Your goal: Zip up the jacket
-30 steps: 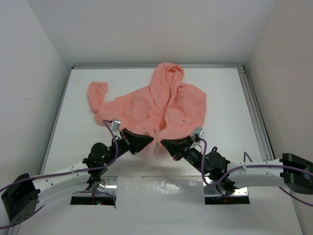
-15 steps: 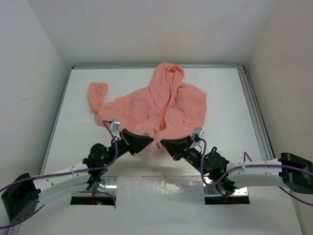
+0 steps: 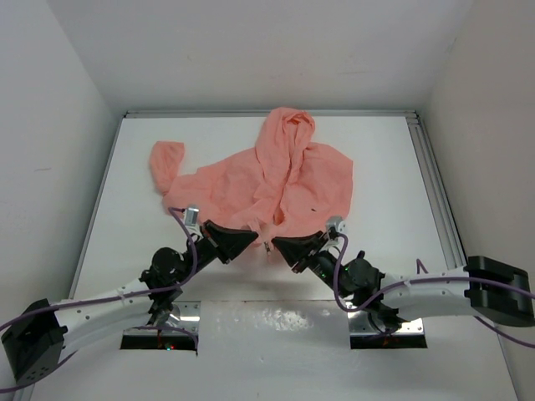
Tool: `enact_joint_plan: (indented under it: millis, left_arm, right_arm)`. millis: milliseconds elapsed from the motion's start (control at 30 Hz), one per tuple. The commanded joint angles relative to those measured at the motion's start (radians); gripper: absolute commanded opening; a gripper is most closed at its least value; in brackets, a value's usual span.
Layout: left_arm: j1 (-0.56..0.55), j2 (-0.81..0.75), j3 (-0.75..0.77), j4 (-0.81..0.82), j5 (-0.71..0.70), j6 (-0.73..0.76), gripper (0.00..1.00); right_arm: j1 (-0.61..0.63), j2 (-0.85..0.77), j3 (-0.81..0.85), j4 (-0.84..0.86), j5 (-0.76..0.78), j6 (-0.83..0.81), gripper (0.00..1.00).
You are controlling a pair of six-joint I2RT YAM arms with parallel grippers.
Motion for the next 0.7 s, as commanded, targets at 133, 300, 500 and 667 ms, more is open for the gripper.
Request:
enact_joint_plan:
  millis: [133, 300, 500, 667]
  left_arm:
    - [-0.006, 0.006, -0.022, 0.044, -0.016, 0.003, 0.0]
    - [-0.007, -0.011, -0.025, 0.037, -0.03, 0.004, 0.0]
    - [-0.007, -0.014, -0.024, 0.044, -0.066, 0.01, 0.0]
    - [-0.007, -0.011, -0.022, 0.054, -0.07, 0.012, 0.0]
  right_arm:
    - [0.003, 0.043, 0.055, 0.132, 0.064, 0.034, 0.0]
    - [0.005, 0.043, 0.048, 0.135, 0.047, 0.045, 0.0]
    - [0.003, 0.027, 0.025, 0.121, 0.044, 0.071, 0.0]
    - [0.003, 0.024, 0.02, 0.121, 0.043, 0.079, 0.0]
